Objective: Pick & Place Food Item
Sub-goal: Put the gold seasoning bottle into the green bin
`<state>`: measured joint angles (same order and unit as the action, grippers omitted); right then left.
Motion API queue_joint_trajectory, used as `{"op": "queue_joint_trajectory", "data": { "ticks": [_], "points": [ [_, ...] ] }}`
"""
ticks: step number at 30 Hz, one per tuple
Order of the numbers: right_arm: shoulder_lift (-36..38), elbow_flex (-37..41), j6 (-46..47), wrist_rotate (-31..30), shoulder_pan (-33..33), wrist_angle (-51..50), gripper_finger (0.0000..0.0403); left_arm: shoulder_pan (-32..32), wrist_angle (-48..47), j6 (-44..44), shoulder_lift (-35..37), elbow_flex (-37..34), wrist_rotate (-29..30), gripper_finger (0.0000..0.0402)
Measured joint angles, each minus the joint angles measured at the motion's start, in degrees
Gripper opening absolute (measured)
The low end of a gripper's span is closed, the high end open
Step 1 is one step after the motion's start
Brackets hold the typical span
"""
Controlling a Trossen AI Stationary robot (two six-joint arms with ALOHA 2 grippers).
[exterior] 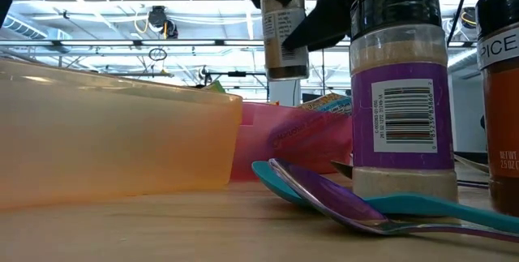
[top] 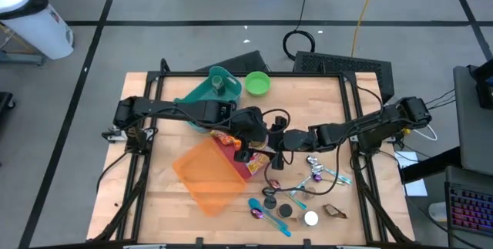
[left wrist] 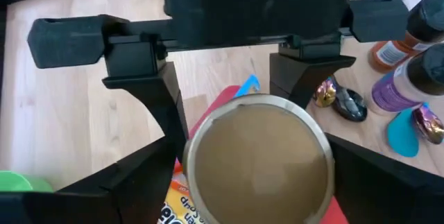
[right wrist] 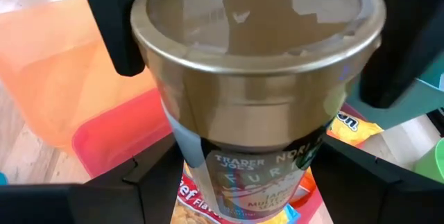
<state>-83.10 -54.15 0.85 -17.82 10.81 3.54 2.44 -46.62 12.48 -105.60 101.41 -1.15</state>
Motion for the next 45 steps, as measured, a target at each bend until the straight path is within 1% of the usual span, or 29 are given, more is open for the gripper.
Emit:
{"op": "queue_joint_trajectory", "data": {
  "ticks": [4,10,13,15,19,23,26,28,31,34,36,38,40,41,45],
  "points": [
    [0.0,0.0,0.0,0.1,0.0,0.0,0.0267,0.4,-0.6,0.3,0.0,0.0,0.2,0.0279],
    [0.0,0.0,0.1,0.1,0.1,0.4,0.0298,0.4,-1.1,0.1,0.9,0.0,0.1,0.0279],
    [0.2,0.0,0.9,0.1,0.2,0.5,0.0314,-0.5,-2.4,-1.6,3.7,-0.1,-2.7,0.0279],
    [0.8,0.0,1.3,0.1,0.2,-0.3,0.0321,-1.2,-2.9,-2.5,6.3,-0.1,-3.4,0.0279],
    [3.2,0.0,1.3,0.4,0.5,-3.7,0.0324,-2.8,-4.6,-3.6,11.1,-0.1,-0.7,0.0279],
    [7.5,0.0,1.4,0.3,0.5,-7.3,0.0319,-5.5,-5.5,-3.2,15.6,-0.1,3.3,0.0279],
    [10.9,0.0,2.6,0.3,0.6,-10.4,0.0318,-9.3,-6.9,-2.4,18.8,-0.5,3.9,0.0279],
    [13.1,0.3,3.6,0.2,0.6,-11.8,0.0320,-12.8,-6.1,-1.2,21.0,-2.6,3.5,0.0279],
    [16.1,3.3,4.7,0.2,0.6,-11.2,0.0322,-19.1,-2.8,-0.1,24.4,-7.9,1.8,0.0279],
    [18.5,7.1,5.9,0.1,0.5,-8.7,0.0322,-27.2,1.6,0.1,26.2,-14.7,-0.4,0.0279],
    [20.0,9.1,6.6,0.1,0.1,-6.2,0.0322,-32.4,6.3,-1.2,25.6,-18.1,-2.2,0.0279],
    [21.1,11.0,7.8,0.1,-0.4,-4.2,0.0322,-36.0,8.7,-2.1,23.7,-20.0,-5.1,0.0279],
    [22.1,12.2,8.7,0.0,-1.1,-3.3,0.0321,-38.1,10.0,-2.5,21.5,-20.7,-8.7,0.0279],
    [22.4,12.6,9.1,0.0,-1.4,-2.9,0.0321,-38.9,10.2,-2.5,20.3,-21.0,-9.6,0.0279],
    [23.3,13.1,10.5,0.1,-1.9,-2.7,0.0321,-39.8,10.2,-2.5,16.2,-21.2,-9.9,0.0279]
  ]
}}
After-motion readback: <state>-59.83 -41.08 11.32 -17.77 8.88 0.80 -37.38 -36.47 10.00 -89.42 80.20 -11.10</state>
